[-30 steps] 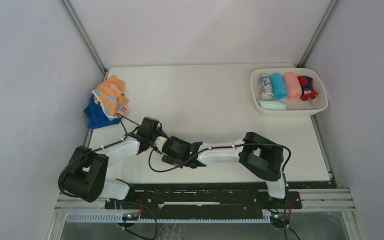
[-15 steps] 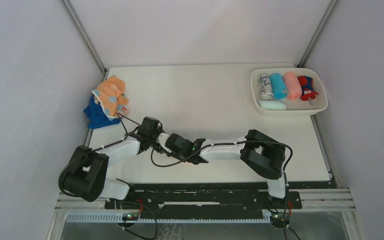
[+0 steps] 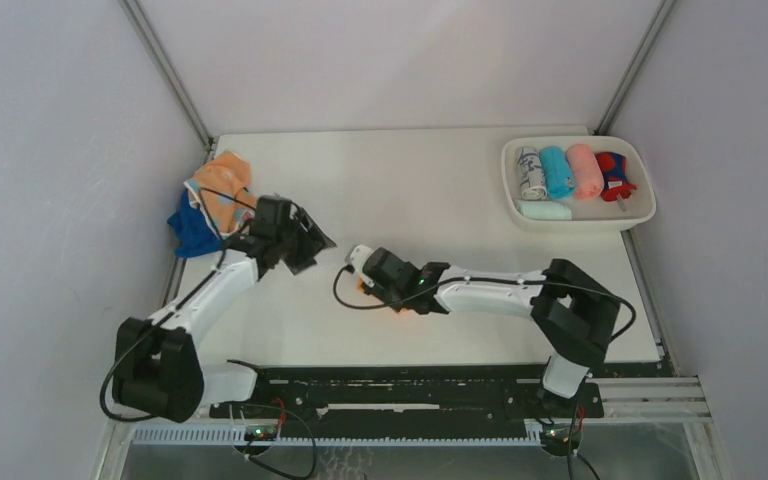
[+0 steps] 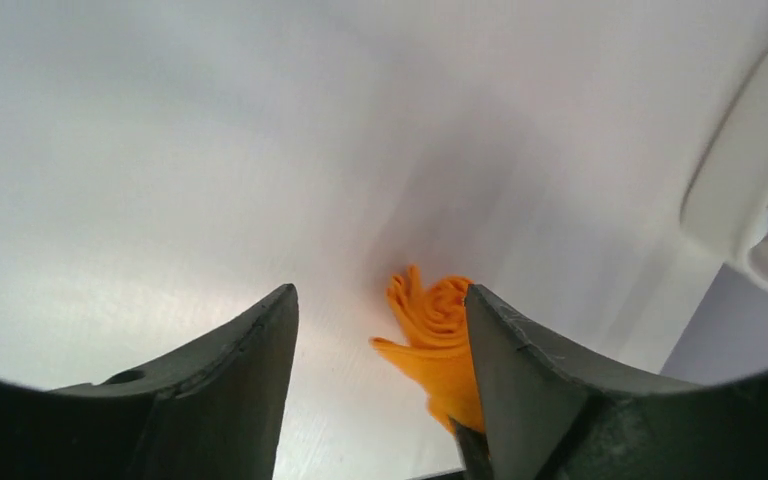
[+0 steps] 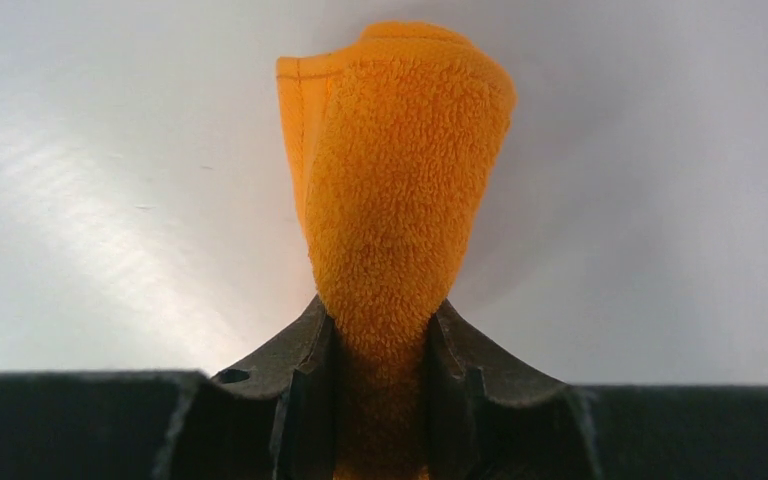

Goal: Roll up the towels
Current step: Pick up the towel at the center of the board, then place the towel in the bin.

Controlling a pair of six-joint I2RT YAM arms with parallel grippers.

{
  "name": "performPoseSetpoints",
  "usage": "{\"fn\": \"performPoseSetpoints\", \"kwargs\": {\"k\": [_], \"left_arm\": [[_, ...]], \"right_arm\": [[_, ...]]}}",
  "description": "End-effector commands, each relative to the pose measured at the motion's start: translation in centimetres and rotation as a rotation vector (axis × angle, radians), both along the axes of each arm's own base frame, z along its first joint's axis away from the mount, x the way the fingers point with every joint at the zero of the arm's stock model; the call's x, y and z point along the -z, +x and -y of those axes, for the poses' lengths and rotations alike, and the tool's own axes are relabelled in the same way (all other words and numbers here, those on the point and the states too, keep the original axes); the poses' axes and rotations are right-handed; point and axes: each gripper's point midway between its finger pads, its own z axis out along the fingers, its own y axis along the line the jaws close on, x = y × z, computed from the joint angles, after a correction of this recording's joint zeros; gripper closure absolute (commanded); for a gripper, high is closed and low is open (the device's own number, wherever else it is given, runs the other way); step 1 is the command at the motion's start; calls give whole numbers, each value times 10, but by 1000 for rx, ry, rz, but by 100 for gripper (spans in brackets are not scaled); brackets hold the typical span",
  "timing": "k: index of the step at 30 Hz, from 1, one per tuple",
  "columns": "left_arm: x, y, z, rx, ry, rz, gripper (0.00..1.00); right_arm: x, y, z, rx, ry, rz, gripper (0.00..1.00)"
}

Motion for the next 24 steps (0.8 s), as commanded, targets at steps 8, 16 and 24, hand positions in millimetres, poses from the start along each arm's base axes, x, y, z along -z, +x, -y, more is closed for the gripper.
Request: {"fn": "performPoseSetpoints", "kwargs": {"k": [8,16,24], "left_arm": [[-162,8,-127,-105,471,383,13],[-175,-6,-160,-145,648,394,7],[-160,-10,-173,-171,716,343,0]], "right_arm": [[-112,75,134,494,86,162,85],[-158,125,283,1117,183,219,85],[-158,152,403,1626,265,249,82]]}}
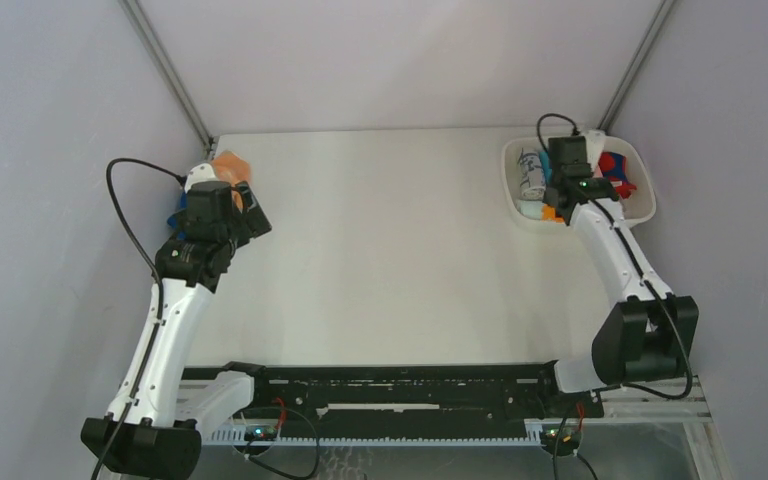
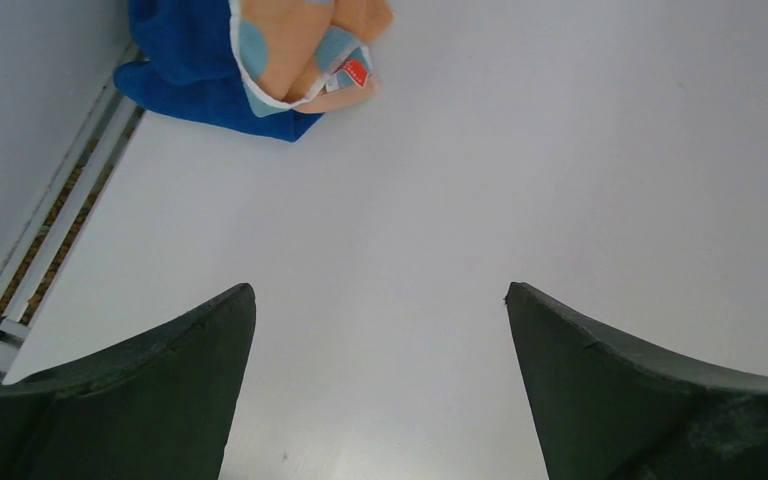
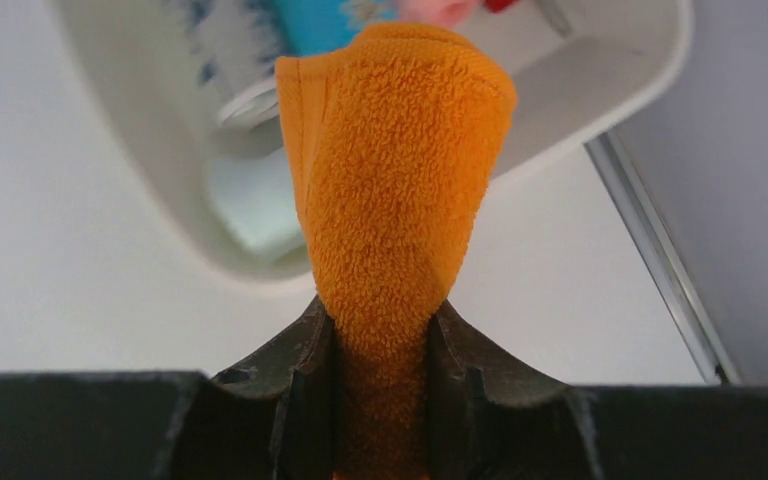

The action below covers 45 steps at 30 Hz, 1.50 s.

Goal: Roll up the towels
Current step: Place the towel in the bin.

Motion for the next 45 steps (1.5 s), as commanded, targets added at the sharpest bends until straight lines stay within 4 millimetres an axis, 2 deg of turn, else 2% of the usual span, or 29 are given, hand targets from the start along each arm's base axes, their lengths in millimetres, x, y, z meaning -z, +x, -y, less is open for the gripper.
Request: {"fn": "performPoseSetpoints", "kwargs": {"k": [1,2,4,6,7,13,19,20,29,36,45], "left_arm": [[-1,-4,-17,-50,75,1,0],[-1,-5,-18,-53,78,-1,0],[1,-5,-18,-55,83,-4,0],[1,-5,-20,-61,89,-6,0],[1,-6,-21,-66,92,-5,0],[4,-5,-24,-82,106,-12,0],[6,-5,-30,-104,120,-19,0],[7,-5,-30,-105,119,-21,0],[11,-4,-34,-118,120,-36,0],[13,-3,-36,-123,121,-40,0],[13,-4,-36,-122,118,-37,0]], "right_arm": [[-3,9,53,310,62,54,82],[-6,11,66,379,61,61,83],[-1,9,92,535,53,41,83],[8,14,105,618,72,14,85],[17,19,110,640,83,-6,86],[37,40,133,769,91,-17,84],[56,43,155,886,36,-77,84],[65,45,157,898,31,-90,84],[111,60,158,929,61,-146,83],[145,67,148,933,167,-192,83],[169,67,142,953,265,-227,70]]}}
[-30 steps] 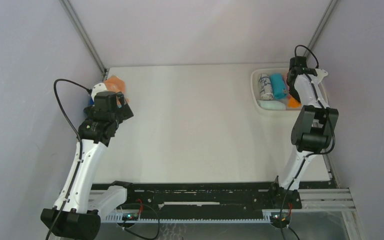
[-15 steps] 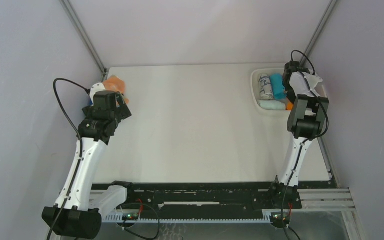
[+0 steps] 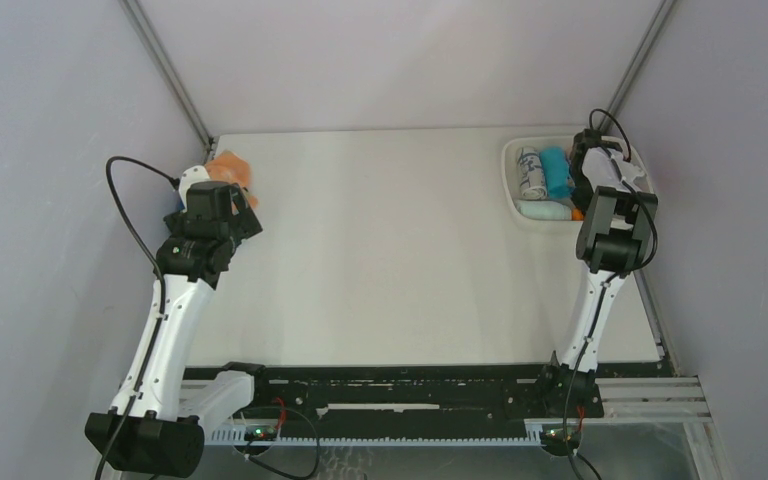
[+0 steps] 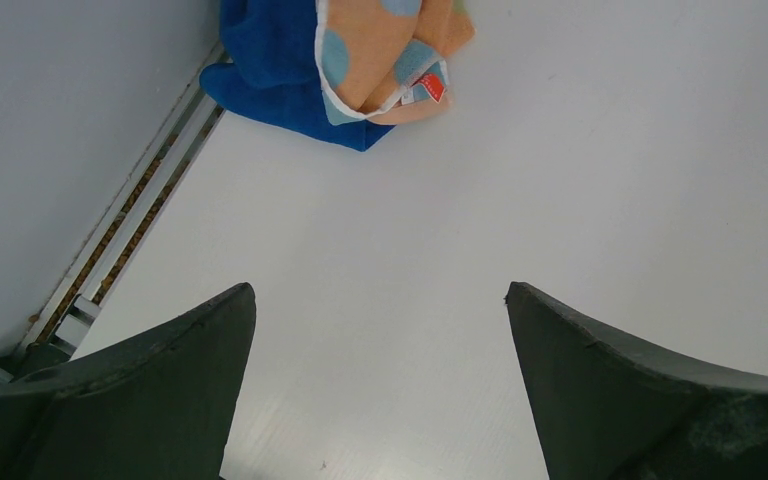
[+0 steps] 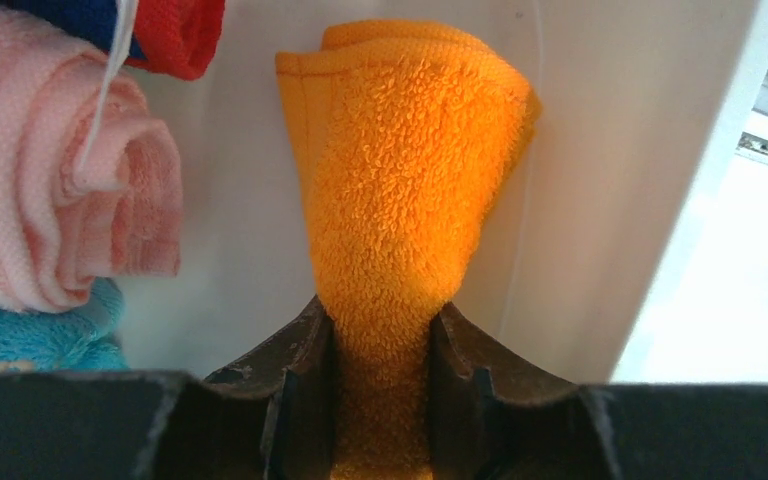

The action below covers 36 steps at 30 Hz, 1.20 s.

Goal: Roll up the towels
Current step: Place the towel in the bin.

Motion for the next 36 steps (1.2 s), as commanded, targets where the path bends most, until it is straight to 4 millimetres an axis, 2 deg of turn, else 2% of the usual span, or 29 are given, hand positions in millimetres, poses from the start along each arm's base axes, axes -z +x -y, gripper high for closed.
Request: {"fn": "performPoseSetpoints", "kwargs": {"k": [1,5,23,36], "left_arm": [[6,0,-5,-7,23,-4,0],[6,0,-5,-7,20,0,0],[4,-1,-5,-6,18,13,0],[2,-2,-5,-6,16,21,0]], "right_arm": [[9,11,-3,44,66,61,68],[8,9,-4,52,74,76,60],[-10,13,-4,77,105,174,53],[-29,7,2,113,78,200,46]]}}
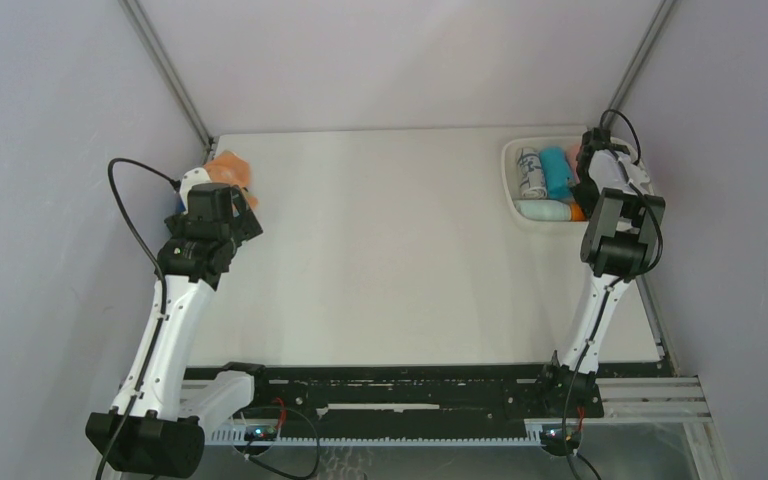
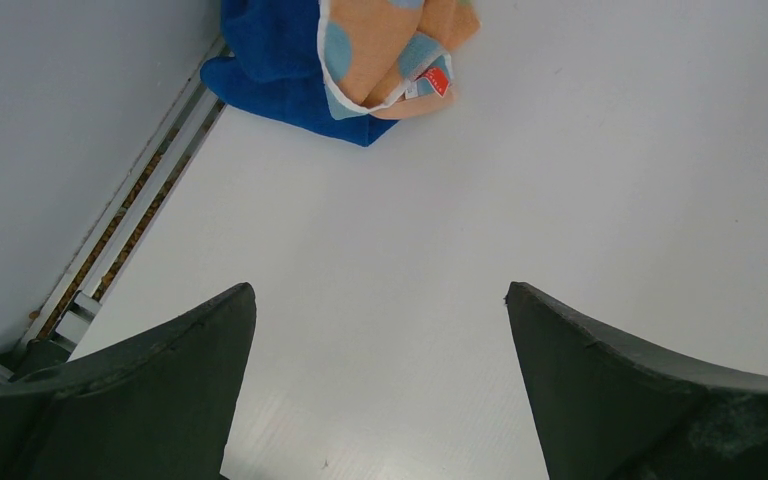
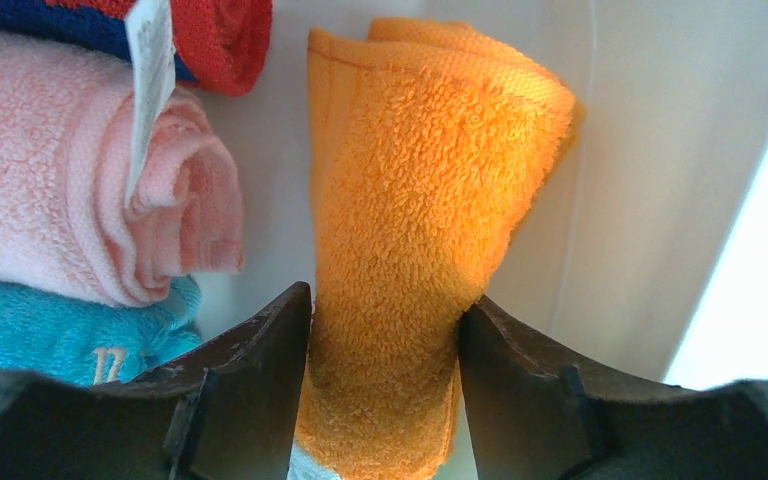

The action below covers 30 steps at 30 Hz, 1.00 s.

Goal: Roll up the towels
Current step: Place the towel in the bin.

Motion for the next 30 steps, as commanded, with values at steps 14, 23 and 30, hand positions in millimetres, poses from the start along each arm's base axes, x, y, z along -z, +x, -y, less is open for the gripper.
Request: {"fn": "performPoseSetpoints", "kwargs": {"k": [14,23,30], "left_arm": [[-5,-1,-3,3,9,38,0],[-10,-1,1,23,-5,66,0],[-32,-6,9,59,-48,147,0]], "right_arm": [[-44,-17,7,51,-16,55,40],[-68,-29,8,41,-23,88,36],[-114,-36,-20,-172,8,273,35]]}}
